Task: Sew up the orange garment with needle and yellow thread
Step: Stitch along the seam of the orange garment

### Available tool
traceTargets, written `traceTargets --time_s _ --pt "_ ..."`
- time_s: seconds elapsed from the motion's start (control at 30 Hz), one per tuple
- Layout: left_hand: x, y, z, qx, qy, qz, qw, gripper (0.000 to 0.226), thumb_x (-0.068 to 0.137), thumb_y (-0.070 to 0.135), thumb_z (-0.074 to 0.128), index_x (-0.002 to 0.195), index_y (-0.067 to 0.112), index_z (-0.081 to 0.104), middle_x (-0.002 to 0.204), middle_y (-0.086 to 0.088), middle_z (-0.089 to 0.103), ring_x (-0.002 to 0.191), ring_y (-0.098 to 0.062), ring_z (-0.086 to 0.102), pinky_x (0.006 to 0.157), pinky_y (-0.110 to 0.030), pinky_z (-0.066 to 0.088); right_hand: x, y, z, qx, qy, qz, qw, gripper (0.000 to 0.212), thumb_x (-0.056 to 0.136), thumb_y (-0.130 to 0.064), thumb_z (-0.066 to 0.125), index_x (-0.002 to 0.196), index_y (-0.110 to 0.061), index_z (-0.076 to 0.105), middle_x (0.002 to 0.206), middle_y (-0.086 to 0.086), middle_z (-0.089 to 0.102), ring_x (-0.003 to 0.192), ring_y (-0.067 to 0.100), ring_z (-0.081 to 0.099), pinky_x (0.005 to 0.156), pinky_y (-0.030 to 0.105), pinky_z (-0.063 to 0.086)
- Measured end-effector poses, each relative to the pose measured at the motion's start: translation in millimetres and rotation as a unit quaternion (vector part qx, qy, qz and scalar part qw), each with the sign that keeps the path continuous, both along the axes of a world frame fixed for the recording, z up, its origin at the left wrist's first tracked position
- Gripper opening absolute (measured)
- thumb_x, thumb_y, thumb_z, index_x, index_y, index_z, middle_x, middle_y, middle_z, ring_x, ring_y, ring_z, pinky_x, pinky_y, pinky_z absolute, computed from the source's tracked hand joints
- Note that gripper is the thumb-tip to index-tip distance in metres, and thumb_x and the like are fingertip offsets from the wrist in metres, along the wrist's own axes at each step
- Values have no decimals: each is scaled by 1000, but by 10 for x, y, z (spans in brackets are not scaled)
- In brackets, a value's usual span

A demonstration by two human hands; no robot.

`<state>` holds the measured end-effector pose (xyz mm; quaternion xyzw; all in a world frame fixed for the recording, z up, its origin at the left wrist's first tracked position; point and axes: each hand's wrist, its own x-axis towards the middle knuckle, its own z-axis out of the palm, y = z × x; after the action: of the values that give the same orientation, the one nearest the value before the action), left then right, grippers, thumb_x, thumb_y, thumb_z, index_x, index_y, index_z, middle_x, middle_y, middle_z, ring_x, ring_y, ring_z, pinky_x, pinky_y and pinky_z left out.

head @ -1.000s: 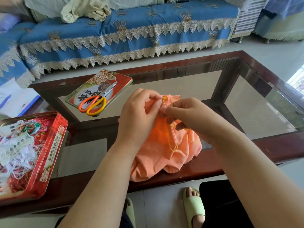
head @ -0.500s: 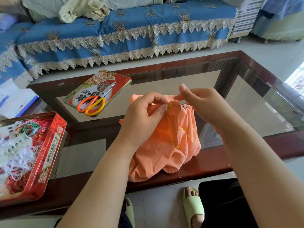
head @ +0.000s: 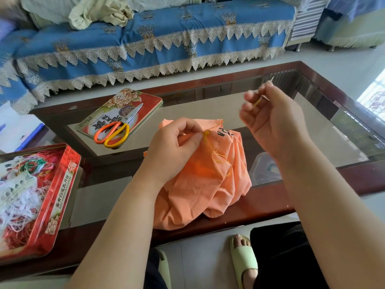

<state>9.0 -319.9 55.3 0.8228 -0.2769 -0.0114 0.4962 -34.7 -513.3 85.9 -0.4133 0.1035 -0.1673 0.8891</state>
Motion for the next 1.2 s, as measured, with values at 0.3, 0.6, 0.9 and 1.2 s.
traceTargets --time_s 0.3,0.6,0.9,1.2 --pt "80 74 -21 60 -68 48 995 7 94 26 61 100 29 63 98 16 63 96 3 58 77 -11 48 -94 -210 -9 -238 106 193 946 25 102 -15 36 80 -10 44 78 14 72 26 6 23 34 17 13" --pt "73 97 37 84 101 -29 991 4 89 25 68 90 29 69 91 13 68 91 -4 62 81 -21 49 -3 -346 -77 -218 -18 -130 967 30 105 -20 33 77 -17 43 123 2 66 32 8 27 40 18 20" --pt "67 170 96 40 255 -167 952 10 87 6 65 88 15 67 79 8 72 79 -2 66 71 -14 50 71 -396 -175 -339 39 -208 916 32 104 -22 38 72 -20 42 106 18 69 38 9 35 40 23 27" --pt "17 63 97 -140 223 -100 960 12 94 7 56 90 17 60 79 5 67 76 -6 63 71 -16 50 28 34 -125 -347 23 -95 933 26 105 -19 34 82 -14 45 127 -1 62 81 20 73 38 19 36"
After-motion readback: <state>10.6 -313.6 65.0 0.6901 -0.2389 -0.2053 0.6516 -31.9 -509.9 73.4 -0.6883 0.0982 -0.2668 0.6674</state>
